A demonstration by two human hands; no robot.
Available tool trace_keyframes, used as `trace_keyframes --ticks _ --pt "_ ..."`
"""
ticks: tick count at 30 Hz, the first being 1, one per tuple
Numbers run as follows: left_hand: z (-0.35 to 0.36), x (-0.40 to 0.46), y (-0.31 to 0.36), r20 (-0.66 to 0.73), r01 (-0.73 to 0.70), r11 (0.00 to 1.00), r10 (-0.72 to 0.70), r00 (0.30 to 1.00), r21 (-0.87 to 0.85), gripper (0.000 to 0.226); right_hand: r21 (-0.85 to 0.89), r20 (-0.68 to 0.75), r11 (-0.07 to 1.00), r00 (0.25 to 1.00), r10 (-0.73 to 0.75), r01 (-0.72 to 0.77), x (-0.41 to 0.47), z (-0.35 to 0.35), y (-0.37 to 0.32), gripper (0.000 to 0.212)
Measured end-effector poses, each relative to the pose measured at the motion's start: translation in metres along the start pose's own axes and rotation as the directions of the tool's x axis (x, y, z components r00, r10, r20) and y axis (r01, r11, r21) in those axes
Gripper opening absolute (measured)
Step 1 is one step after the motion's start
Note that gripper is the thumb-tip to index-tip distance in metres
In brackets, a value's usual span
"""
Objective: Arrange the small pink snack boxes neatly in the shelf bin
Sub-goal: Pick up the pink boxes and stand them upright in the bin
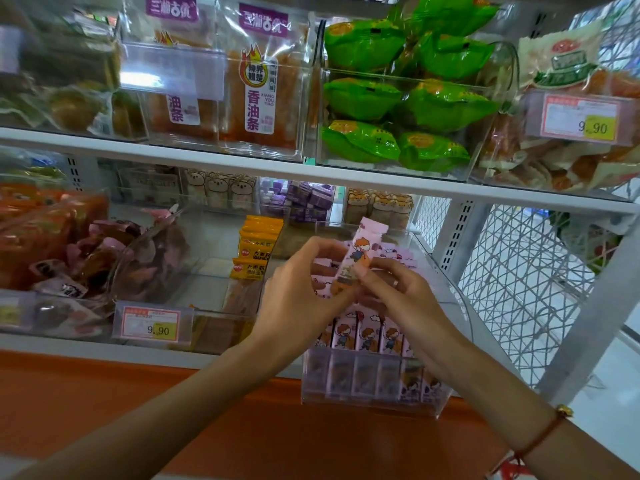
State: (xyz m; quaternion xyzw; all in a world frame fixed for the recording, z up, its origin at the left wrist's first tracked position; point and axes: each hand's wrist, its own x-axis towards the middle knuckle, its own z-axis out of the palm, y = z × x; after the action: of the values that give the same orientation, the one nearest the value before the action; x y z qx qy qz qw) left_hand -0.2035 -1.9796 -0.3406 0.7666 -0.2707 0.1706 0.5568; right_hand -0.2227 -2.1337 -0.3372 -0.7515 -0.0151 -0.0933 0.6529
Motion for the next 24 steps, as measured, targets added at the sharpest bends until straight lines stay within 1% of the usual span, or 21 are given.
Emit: trace_keyframes --ticks 2,4,6,7,9,11,14,16,17,19,21,22,24 --pt "-0.002 0.001 0.002 0.014 0.01 1.0 -0.01 1.0 -0.023 0.038 0.085 0.052 0.996 0.998 0.019 -0.024 0.002 -0.003 -0.004 0.054" --pt "-0.001 0.0 0.003 0.065 0.021 0.998 -0.017 0.998 -0.056 0.036 0.189 0.086 0.982 0.996 0.008 -0.025 0.003 -0.005 -0.008 0.044" --pt "0.001 -0.001 0.003 0.11 -0.002 0.999 0.005 0.994 -0.032 0.032 0.191 0.038 0.982 0.999 -0.004 -0.004 0.003 -0.006 -0.009 0.037" --pt "0.002 -0.001 0.002 0.11 -0.023 1.0 0.023 0.994 0.003 0.032 0.179 -0.001 0.984 1.0 -0.006 0.006 0.003 -0.006 -0.008 0.037" --pt "0.001 0.0 0.0 0.081 -0.081 0.993 0.074 0.994 0.085 0.038 0.177 -0.071 0.984 0.997 -0.01 0.022 0.001 -0.005 -0.007 0.047" --pt "0.002 -0.001 -0.001 0.073 -0.124 0.984 0.116 0.991 0.124 0.048 0.181 -0.123 0.983 0.992 -0.02 0.042 0.0 -0.005 -0.007 0.056" --pt "0.002 -0.002 -0.001 0.069 -0.111 0.989 0.105 0.992 0.097 0.048 0.154 -0.108 0.987 0.994 -0.032 0.049 -0.002 -0.005 -0.009 0.061" --pt "0.001 0.001 0.001 0.087 -0.063 0.998 0.061 0.994 0.022 0.042 0.152 -0.062 0.988 0.998 -0.028 0.037 -0.002 -0.006 -0.013 0.06" --pt "0.0 0.003 0.002 0.124 -0.023 0.999 0.028 0.992 -0.045 0.039 0.159 -0.044 0.987 0.999 -0.032 0.039 -0.003 -0.008 -0.014 0.054" --pt "-0.002 0.007 0.005 0.224 0.089 0.976 -0.044 0.974 -0.199 0.028 0.168 -0.038 0.985 0.999 -0.025 0.031 -0.003 -0.011 -0.018 0.038" --pt "-0.003 0.009 0.006 0.316 0.233 0.922 -0.132 0.94 -0.308 0.016 0.166 -0.058 0.986 0.998 0.012 -0.002 -0.003 -0.013 -0.019 0.03" --pt "-0.003 0.01 0.006 0.354 0.299 0.893 -0.174 0.919 -0.337 0.013 0.164 -0.062 0.986 0.998 0.031 -0.02 -0.003 -0.014 -0.018 0.03" --pt "-0.003 0.01 0.004 0.395 0.372 0.856 -0.221 0.891 -0.36 0.015 0.157 -0.066 0.986 0.996 0.06 -0.049 -0.003 -0.013 -0.018 0.036"
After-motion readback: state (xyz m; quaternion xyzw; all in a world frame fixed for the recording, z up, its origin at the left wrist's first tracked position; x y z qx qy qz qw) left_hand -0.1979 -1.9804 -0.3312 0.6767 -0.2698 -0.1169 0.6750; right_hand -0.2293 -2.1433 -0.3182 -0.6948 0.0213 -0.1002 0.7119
